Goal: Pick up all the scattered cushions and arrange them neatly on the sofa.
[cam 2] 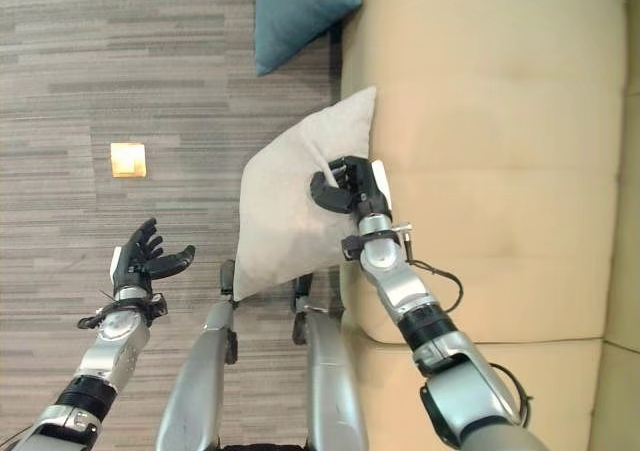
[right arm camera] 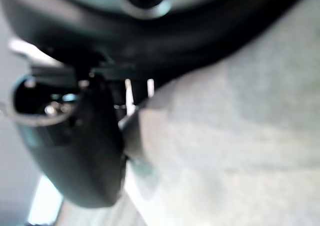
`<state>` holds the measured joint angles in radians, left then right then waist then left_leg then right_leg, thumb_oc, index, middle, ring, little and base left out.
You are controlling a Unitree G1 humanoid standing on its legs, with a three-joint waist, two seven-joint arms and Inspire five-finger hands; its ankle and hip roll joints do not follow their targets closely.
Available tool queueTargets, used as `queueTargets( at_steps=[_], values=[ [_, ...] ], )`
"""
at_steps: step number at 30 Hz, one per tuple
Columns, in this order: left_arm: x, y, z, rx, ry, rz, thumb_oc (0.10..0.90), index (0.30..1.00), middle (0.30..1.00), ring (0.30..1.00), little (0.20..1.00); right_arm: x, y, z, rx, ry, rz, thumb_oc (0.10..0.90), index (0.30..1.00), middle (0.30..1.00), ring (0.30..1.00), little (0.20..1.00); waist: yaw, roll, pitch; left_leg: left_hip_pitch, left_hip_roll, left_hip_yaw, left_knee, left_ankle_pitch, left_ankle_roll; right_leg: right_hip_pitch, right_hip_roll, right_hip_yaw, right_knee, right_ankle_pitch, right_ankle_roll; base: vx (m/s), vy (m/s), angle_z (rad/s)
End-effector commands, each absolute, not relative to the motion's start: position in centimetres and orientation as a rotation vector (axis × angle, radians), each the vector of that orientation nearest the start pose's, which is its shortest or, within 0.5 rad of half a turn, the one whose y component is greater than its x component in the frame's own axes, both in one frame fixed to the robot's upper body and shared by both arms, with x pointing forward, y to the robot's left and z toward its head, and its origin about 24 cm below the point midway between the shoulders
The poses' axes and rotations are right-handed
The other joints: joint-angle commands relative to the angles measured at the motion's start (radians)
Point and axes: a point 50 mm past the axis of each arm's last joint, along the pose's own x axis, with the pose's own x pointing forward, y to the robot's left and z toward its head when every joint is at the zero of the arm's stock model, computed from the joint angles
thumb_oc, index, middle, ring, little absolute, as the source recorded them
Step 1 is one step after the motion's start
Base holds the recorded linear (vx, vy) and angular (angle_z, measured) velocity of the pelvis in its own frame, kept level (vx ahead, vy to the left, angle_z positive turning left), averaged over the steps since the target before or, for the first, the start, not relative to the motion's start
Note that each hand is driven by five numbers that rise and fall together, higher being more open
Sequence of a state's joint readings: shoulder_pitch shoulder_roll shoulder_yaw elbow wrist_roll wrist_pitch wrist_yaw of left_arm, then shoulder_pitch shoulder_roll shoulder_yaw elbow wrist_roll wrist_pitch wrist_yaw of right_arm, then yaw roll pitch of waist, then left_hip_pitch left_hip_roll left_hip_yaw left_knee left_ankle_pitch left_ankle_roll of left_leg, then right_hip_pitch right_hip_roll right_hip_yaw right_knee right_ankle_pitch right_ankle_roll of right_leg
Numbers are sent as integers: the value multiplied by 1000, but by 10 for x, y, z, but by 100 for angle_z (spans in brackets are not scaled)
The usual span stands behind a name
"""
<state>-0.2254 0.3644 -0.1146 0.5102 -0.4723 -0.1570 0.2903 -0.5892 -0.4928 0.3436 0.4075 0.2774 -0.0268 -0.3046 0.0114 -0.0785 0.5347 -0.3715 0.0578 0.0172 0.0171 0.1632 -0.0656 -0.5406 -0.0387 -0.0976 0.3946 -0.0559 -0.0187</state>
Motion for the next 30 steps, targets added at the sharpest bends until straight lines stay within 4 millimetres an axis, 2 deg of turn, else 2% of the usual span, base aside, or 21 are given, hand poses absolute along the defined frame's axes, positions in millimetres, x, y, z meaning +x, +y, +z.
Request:
queueTargets(
  at_steps=[1,4,6,7,8,13,16,21,25,30],
  values=[
    [272,243,17,-39,85,323,800,900,900,900,900,341,-172,206,-259,-570,-15,400,300,300,300,300,-20,-53,-129,82,-11,23,42,-185,-4,143,-11,19,-243,52,104,127,53,-8],
    [268,243,14,-46,96,319,800,900,900,900,900,334,-177,208,-291,-589,-8,400,300,300,300,300,-28,-63,-159,123,-8,34,25,-191,-3,184,-5,22,-259,51,108,95,57,-14],
    [261,245,9,-61,117,326,800,900,900,900,900,326,-180,210,-308,-612,6,400,300,300,300,300,-43,-79,-205,173,-6,49,2,-198,0,229,4,32,-283,53,112,96,53,-18],
    [261,245,8,-61,118,326,800,900,900,900,900,325,-180,210,-308,-611,6,400,300,300,300,300,-42,-79,-205,175,-6,50,0,-198,0,231,5,33,-284,53,112,112,50,-10],
    [256,248,4,-95,135,347,800,900,900,900,900,319,-180,215,-296,-646,25,400,300,300,300,300,-53,-92,-240,217,-3,69,-22,-203,3,262,14,46,-301,59,118,116,57,-9],
    [252,251,4,-133,132,352,800,900,900,900,900,307,-180,232,-299,-727,65,400,300,300,300,300,-77,-109,-311,293,-1,112,-66,-214,8,313,22,74,-340,71,134,111,62,-32],
    [255,251,11,-197,92,353,800,900,900,900,900,303,-180,239,-319,-754,92,400,300,300,300,300,-90,-109,-350,333,-3,137,-90,-220,10,335,24,91,-351,75,143,90,67,-26],
    [265,251,24,-266,28,339,800,900,900,900,900,301,-179,240,-335,-748,123,400,300,300,300,300,-114,-98,-398,364,-7,156,-103,-231,13,358,17,99,-360,74,149,69,62,-15],
    [273,246,32,-353,-6,319,800,900,900,900,900,303,-173,237,-326,-735,144,400,300,300,300,300,-129,-86,-415,374,-12,169,-104,-241,18,362,13,110,-364,76,152,27,56,-7],
    [278,233,29,-426,11,292,800,900,900,900,900,304,-160,233,-287,-725,181,400,300,300,300,300,-144,-83,-425,376,-16,183,-104,-248,25,359,11,128,-367,85,158,15,44,-18]
  ],
)
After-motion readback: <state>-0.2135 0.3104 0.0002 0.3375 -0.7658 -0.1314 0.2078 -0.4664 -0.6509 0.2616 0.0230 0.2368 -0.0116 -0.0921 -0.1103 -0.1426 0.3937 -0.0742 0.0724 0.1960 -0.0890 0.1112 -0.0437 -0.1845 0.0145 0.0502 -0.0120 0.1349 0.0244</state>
